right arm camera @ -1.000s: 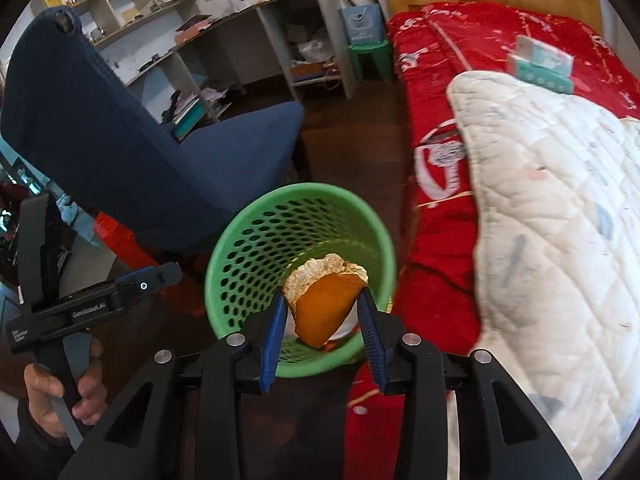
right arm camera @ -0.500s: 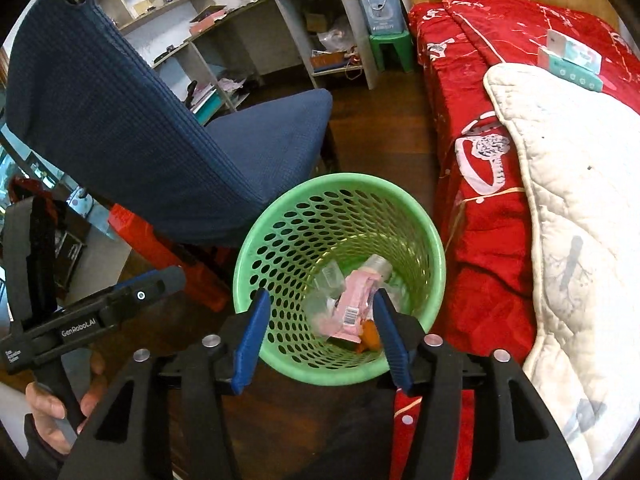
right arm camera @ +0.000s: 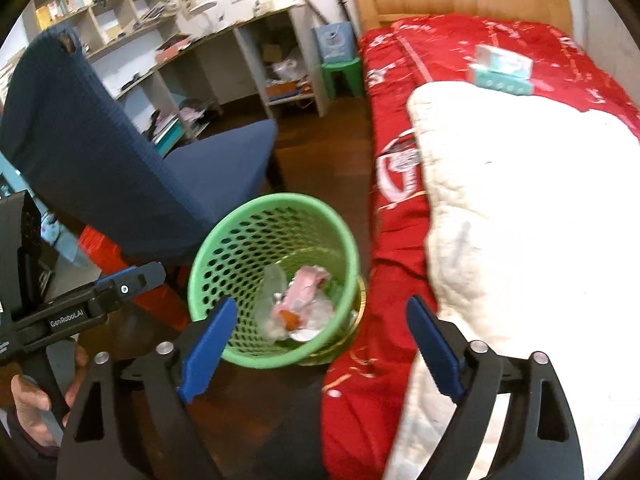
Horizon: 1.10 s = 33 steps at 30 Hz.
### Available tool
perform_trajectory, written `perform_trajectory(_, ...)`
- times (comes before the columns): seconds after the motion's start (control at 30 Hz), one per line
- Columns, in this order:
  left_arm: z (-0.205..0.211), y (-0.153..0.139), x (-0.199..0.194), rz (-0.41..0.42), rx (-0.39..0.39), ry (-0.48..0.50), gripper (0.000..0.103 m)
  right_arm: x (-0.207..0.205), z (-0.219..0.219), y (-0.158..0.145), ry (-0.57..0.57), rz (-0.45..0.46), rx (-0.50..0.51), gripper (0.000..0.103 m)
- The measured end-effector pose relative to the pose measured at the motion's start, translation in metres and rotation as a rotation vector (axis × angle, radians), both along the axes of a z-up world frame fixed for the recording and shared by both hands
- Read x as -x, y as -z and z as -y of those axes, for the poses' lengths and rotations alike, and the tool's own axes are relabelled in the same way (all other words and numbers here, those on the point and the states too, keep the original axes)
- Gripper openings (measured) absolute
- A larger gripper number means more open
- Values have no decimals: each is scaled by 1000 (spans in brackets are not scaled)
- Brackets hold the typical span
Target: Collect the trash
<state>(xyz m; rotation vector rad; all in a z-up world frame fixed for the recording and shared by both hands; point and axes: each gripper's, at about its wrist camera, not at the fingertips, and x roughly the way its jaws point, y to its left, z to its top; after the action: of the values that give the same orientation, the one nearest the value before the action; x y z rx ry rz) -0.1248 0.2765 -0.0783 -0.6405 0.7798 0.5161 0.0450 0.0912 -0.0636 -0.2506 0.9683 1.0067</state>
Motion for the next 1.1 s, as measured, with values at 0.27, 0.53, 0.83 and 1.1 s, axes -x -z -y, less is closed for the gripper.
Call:
perform_trajectory(0.27,37,-21,-41,-15,-97,91,87,-10,50,-14,140,88,13,91)
perform_trajectory(0.53,89,-40,-82,-8,-206,215,94,-25,103,-18,284,104,24,92)
perform_trajectory(0.83,122,-56,-106,1,-258,287,97,-38,157,-26,416,132,33,94)
perform_trajectory(1.1,143,-62,-116,4,-278,310,98,-39,189,-31,496,193,58,95)
